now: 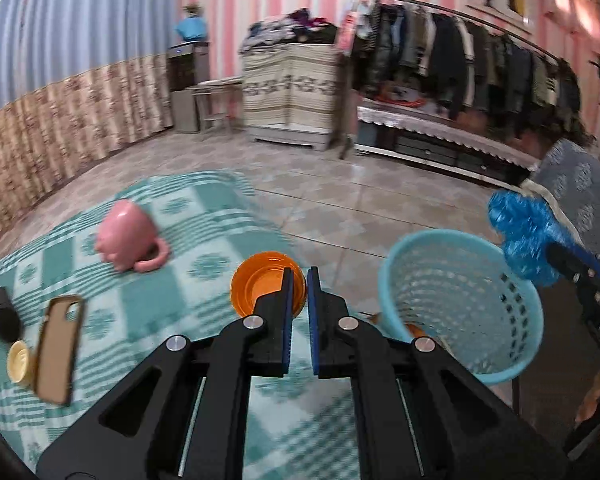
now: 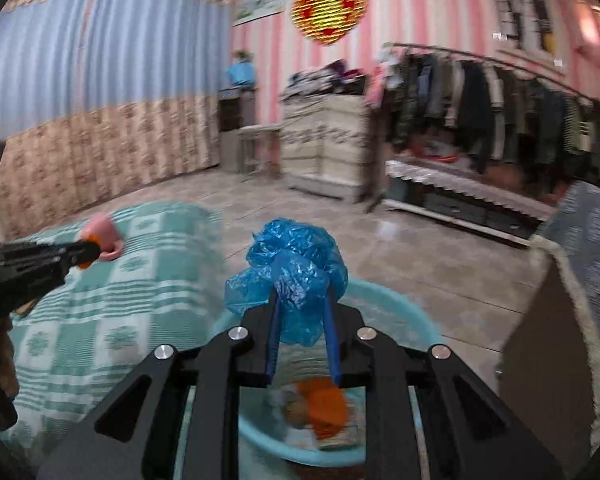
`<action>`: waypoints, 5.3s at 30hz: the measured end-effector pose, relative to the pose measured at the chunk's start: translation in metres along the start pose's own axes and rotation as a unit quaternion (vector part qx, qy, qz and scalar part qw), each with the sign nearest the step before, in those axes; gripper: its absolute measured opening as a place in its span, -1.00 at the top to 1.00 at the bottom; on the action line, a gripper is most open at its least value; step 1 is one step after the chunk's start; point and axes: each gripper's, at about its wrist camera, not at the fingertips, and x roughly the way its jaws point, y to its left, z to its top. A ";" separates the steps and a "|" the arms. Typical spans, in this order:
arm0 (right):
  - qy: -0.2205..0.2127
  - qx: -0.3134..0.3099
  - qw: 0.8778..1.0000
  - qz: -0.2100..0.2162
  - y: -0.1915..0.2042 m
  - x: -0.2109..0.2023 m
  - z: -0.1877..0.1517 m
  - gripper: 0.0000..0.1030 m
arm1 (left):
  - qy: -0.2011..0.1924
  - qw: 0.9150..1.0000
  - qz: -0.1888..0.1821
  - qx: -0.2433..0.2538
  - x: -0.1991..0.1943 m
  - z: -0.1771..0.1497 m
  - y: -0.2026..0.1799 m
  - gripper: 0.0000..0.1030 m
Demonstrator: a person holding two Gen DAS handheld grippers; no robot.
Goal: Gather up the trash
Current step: 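Carry the blue bag and orange cup over the blue basket and open both tools, then move the right tool to the cream bowl while the left tool reaches the black cylinder, then grasp the cream bowl with the right tool while the left tool grasps the black mesh cylinder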
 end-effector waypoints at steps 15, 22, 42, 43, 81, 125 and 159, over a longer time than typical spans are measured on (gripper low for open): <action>0.032 0.051 0.997 -0.054 -0.058 0.009 -0.028 0.62 | -0.005 0.987 -0.113 0.114 0.034 0.015 -0.113 0.90; 0.042 0.069 0.995 -0.058 -0.071 0.022 -0.032 0.62 | 0.020 0.985 -0.127 0.116 0.069 0.016 -0.132 0.89; 0.066 0.056 0.996 -0.021 -0.038 0.065 -0.026 0.49 | 0.004 0.998 -0.044 0.033 0.047 0.029 -0.063 -0.84; 0.070 0.053 0.996 -0.018 -0.033 0.070 -0.025 0.31 | 0.002 0.999 -0.039 0.032 0.043 0.029 -0.059 -0.86; 0.055 -0.082 0.986 0.137 0.225 0.045 -0.004 -0.84 | 0.008 0.945 0.291 -0.151 -0.131 -0.104 0.278 -0.89; 0.145 -0.202 0.904 0.347 0.478 0.064 -0.038 -0.18 | 0.022 0.911 0.327 -0.248 -0.146 -0.111 0.416 -0.89; 0.123 -0.104 0.952 0.260 0.301 0.101 -0.015 -0.18 | 0.094 0.881 0.326 -0.330 0.011 -0.075 0.366 -0.40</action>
